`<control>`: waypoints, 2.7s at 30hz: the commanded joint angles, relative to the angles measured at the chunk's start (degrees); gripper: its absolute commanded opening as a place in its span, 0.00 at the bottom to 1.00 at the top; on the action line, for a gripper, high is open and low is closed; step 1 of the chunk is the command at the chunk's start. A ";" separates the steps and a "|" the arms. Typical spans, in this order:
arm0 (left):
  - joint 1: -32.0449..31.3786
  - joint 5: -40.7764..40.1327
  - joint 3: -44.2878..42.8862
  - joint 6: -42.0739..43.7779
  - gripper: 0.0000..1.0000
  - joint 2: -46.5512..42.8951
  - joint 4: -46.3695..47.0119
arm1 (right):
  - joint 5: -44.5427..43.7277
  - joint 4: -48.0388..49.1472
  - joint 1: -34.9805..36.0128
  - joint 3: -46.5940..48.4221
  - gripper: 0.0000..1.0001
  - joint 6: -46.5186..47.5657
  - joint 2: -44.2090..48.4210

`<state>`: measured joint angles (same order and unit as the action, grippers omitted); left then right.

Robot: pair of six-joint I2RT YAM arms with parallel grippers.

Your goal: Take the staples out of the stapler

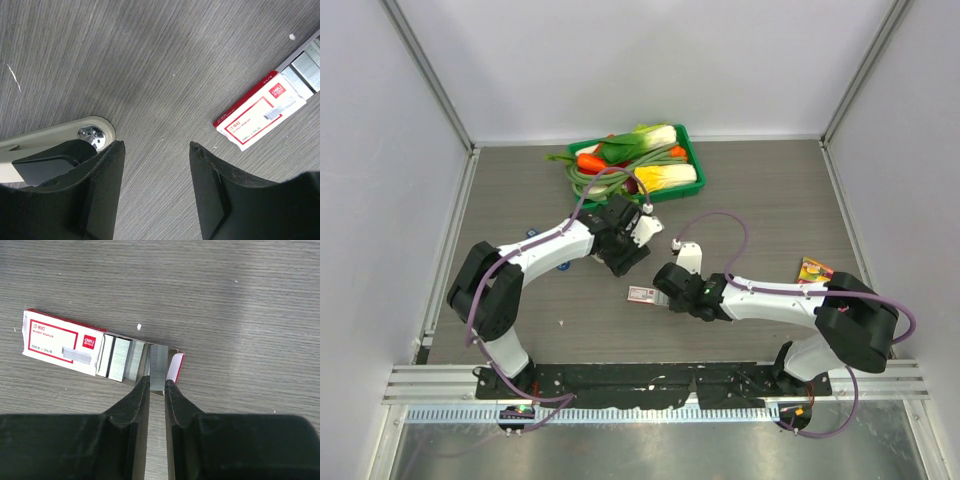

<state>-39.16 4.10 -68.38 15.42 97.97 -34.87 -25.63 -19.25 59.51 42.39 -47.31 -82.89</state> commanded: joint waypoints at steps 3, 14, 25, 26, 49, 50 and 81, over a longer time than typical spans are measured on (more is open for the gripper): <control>-0.22 -0.41 0.70 0.66 0.58 -2.44 1.74 | -2.50 -0.62 0.00 -0.91 0.13 -1.65 0.63; -0.22 -0.14 0.35 0.49 0.58 -2.09 1.56 | -3.73 -2.38 0.00 -1.17 0.13 -1.47 1.77; -0.22 1.44 -0.53 -0.22 0.58 -0.68 1.39 | -3.99 -2.46 0.00 -0.64 0.13 -0.86 0.54; -0.22 1.53 -0.61 -0.30 0.58 -0.68 1.47 | -4.17 -2.64 0.00 -0.56 0.13 -0.85 0.45; -1.62 3.72 0.97 -1.09 0.57 0.73 3.50 | -5.14 -9.58 0.00 6.38 0.15 7.14 2.38; -1.62 3.81 0.88 -1.09 0.57 0.73 3.50 | -5.13 -10.89 -0.09 7.17 0.15 7.67 2.73; -1.62 4.25 3.60 -1.45 0.57 -1.12 5.87 | 9.63 -21.71 -4.75 15.70 0.06 19.62 -8.51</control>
<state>-40.38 7.09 -65.52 13.63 99.26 -31.16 -16.40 -40.16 55.61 55.07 -29.12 -90.39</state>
